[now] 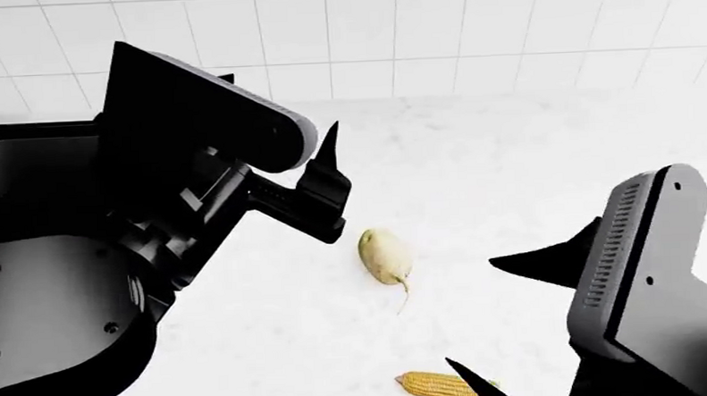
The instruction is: Pick the corn, radish from the counter and place them in the cabinet. Then close the cabinet.
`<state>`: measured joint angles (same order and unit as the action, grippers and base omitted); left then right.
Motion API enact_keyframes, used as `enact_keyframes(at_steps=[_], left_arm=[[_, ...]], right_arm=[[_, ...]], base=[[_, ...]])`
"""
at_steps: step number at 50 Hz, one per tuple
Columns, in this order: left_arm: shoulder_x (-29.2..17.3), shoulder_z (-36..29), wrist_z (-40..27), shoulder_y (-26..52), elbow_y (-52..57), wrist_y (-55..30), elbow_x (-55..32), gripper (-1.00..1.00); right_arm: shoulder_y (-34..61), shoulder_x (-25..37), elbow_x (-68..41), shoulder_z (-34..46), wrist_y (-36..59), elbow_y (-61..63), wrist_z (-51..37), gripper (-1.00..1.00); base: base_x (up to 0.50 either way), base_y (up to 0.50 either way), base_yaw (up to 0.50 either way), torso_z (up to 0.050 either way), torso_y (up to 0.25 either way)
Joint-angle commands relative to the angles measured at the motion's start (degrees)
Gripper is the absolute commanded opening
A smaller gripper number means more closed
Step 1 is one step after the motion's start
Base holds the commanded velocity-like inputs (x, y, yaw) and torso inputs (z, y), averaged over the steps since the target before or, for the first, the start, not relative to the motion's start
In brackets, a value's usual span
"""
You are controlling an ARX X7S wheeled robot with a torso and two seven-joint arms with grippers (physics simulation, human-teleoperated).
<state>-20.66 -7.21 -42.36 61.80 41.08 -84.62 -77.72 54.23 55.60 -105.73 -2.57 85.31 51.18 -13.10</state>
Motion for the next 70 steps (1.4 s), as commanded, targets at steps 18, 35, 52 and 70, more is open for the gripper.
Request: enact_keyframes(at_steps=[18, 35, 52, 70], left_arm=[[-1.97, -2.06, -2.03, 0.53, -0.38, 2.75, -1.65, 1.0], [-3.24, -2.8, -1.51, 0.15, -0.51, 5.03, -0.93, 1.0], [-4.32, -3.65, -0.87, -0.65, -0.31, 6.88, -0.16, 1.0], [-4.81, -4.49, -0.83, -1.13, -0.37, 8.26, -0.5, 1.0]], right_arm=[[8.51, 0.11, 3.15, 24.52, 3.24, -4.09, -1.76, 1.0], [6.58, -1.18, 16.71, 37.31, 2.27, -4.88, 1.54, 1.0], [3.53, -2.89, 27.62, 43.36, -0.86, -6.02, 5.97, 1.0], [3.96, -1.45, 27.57, 44.5, -2.68, -5.87, 5.52, -1.0]], base=[[0.0, 0.0, 0.0, 0.0, 0.0], [0.0, 0.0, 0.0, 0.0, 0.0], [0.0, 0.0, 0.0, 0.0, 0.0], [0.0, 0.0, 0.01, 0.0, 0.0]])
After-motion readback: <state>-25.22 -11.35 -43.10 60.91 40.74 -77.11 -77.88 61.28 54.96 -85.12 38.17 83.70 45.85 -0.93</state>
